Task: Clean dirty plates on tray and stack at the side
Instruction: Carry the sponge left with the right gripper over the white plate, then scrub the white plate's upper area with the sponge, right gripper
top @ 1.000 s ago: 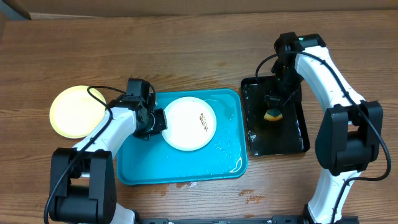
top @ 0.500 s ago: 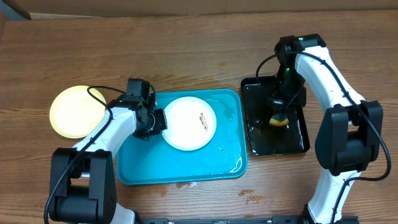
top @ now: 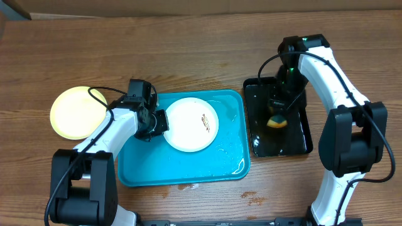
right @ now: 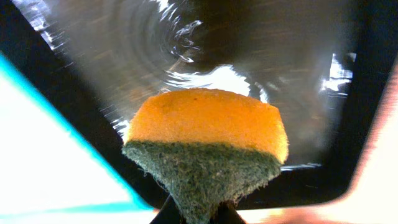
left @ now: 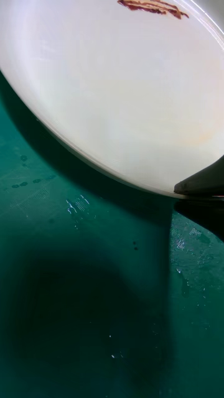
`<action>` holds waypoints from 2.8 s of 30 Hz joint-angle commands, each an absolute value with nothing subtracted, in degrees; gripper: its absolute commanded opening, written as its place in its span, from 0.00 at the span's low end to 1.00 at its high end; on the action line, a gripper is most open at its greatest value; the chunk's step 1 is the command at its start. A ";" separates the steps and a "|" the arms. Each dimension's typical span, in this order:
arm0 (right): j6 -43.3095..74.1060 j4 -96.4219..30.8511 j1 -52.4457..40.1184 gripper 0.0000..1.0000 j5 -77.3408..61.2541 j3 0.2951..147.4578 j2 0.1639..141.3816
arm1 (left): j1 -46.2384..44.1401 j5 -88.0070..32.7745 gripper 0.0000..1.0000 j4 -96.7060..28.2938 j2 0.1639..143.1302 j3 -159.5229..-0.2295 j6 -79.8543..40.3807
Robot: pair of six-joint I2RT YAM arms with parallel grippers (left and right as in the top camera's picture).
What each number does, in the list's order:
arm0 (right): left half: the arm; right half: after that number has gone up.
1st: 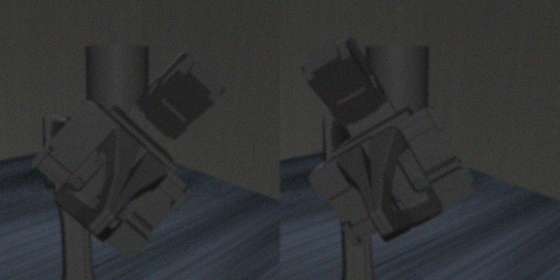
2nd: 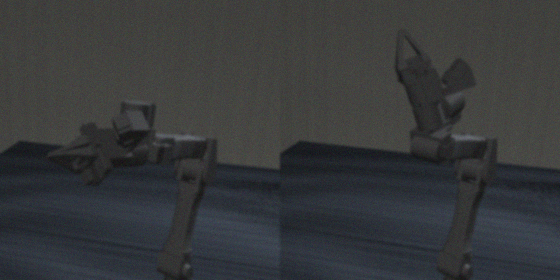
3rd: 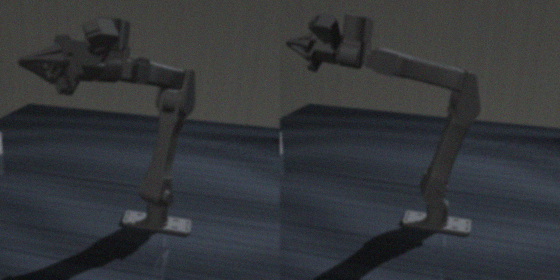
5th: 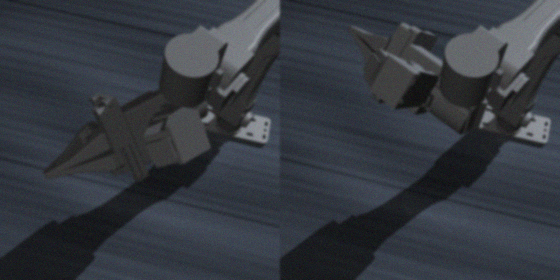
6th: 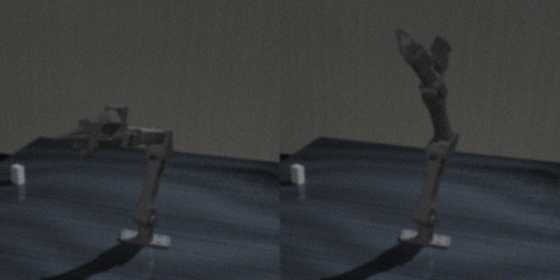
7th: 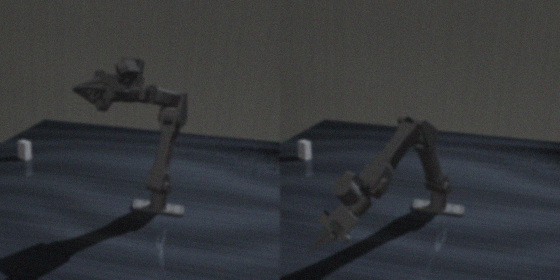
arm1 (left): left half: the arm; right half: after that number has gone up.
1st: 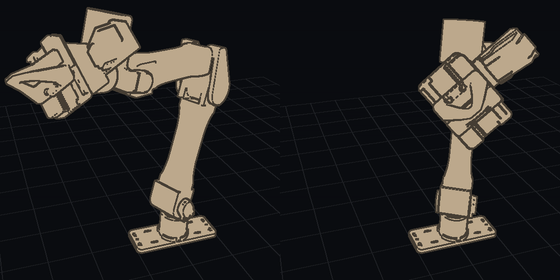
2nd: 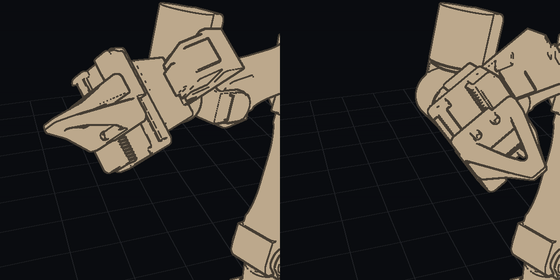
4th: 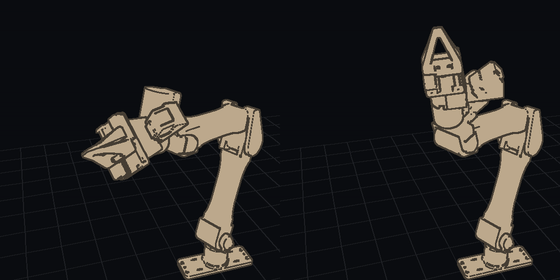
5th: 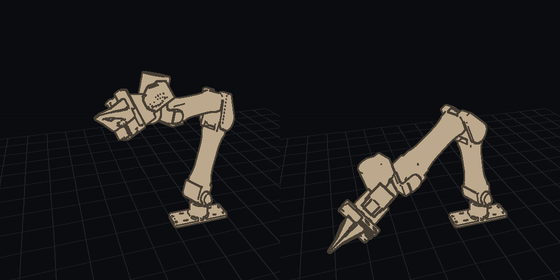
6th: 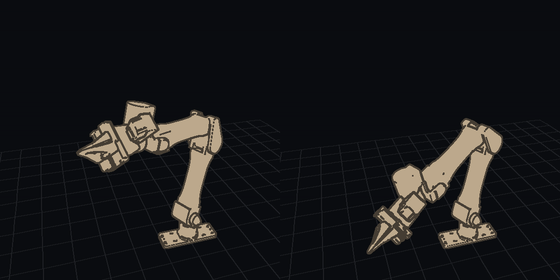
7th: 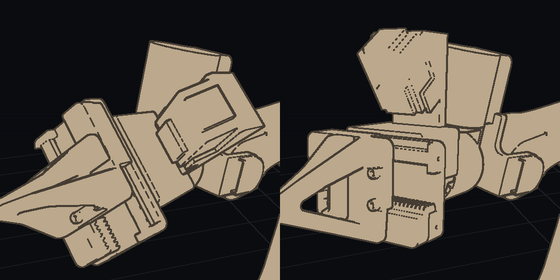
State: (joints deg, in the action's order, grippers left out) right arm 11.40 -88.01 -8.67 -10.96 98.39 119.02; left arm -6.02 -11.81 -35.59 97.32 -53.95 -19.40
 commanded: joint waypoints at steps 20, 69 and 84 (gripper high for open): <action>12.36 -56.60 -35.64 0.04 -13.89 98.30 117.78 | -6.46 -12.51 0.04 -35.46 97.93 -54.46 -22.98; 15.90 -29.02 -41.12 0.04 14.00 95.70 129.05 | -6.39 -12.45 0.04 -36.18 97.93 -54.46 -22.72; 17.82 -33.34 -41.12 0.04 20.99 94.94 125.05 | -6.35 -11.60 0.04 -36.01 97.93 -54.46 -22.74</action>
